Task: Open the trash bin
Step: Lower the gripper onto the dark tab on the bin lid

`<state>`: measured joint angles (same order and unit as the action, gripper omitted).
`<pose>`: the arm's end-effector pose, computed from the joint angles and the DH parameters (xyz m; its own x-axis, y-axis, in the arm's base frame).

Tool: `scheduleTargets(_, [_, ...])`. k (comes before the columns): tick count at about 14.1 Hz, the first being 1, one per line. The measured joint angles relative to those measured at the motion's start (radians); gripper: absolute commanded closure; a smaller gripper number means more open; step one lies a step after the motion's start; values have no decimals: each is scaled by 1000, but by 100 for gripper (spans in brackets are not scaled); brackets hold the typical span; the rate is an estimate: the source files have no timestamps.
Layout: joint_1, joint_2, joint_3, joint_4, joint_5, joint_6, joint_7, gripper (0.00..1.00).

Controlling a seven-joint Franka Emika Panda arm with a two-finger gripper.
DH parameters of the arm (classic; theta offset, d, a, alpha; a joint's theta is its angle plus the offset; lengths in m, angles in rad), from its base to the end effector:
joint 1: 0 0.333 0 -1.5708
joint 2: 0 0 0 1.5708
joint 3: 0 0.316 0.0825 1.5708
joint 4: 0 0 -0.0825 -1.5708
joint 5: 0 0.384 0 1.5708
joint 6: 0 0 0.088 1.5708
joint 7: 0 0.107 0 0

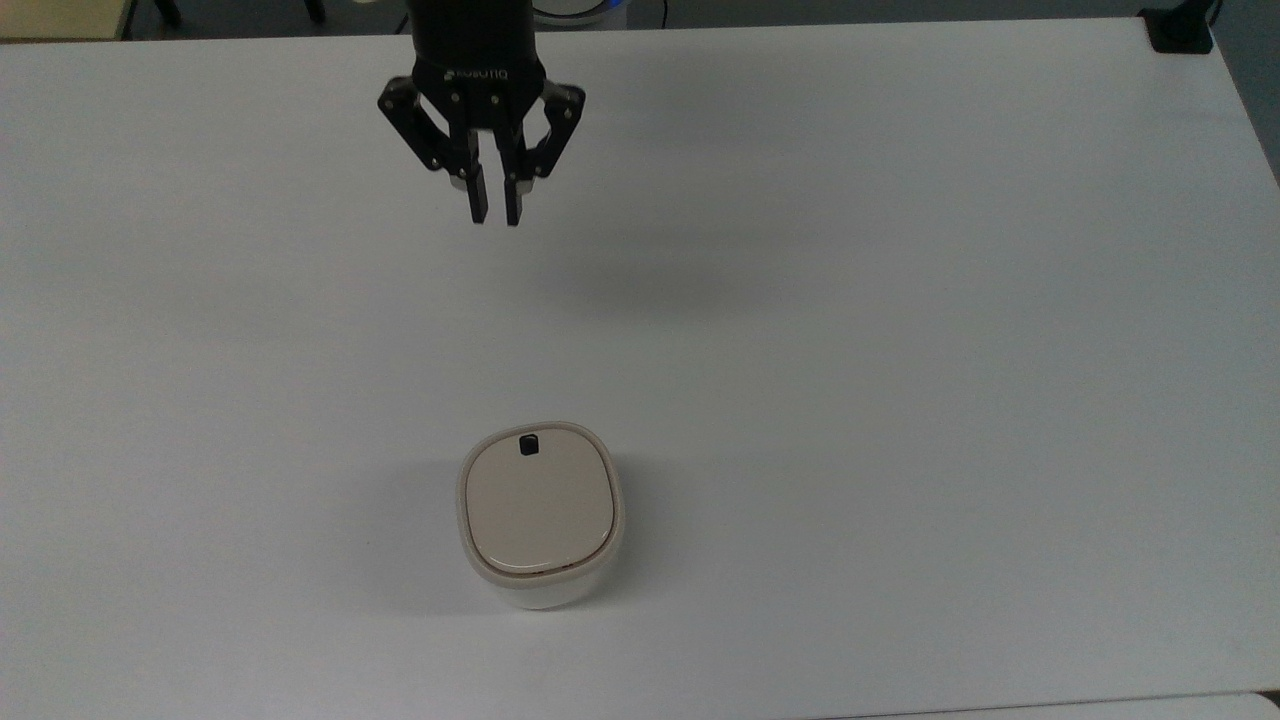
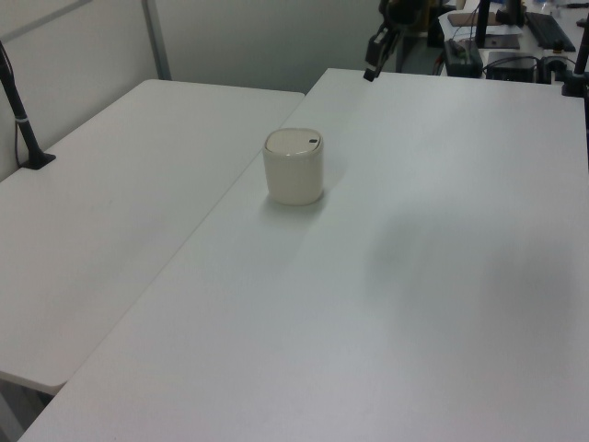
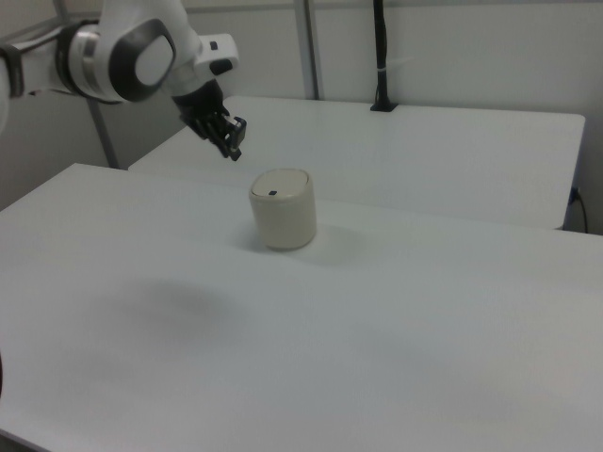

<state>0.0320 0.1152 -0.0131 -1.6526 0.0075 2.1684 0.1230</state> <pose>0.6336 0.0127 0.5790 0.9159 -0.1089 0.3863 -0.0956 -0.9940 -0.0537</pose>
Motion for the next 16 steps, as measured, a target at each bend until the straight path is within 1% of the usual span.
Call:
scheduleTargets(2, [0,38,0,0,-2,99,116,100])
scheduleTargets(3, [2,63,0,1,-20,156,217,100])
scheduleTargets(4, [3,80,0,1,-51,193,335,100])
scheduleTargets(6, [7,118,1,2,-138,260,607,100])
scheduleTargets(8, [10,145,1,2,-170,296,740,100])
scheduleTargets(11, [11,190,1,4,-204,352,863,100])
scheduleTargets(14, [12,224,1,4,-234,392,918,100])
scheduleTargets(16, [23,254,2,5,-270,401,949,100])
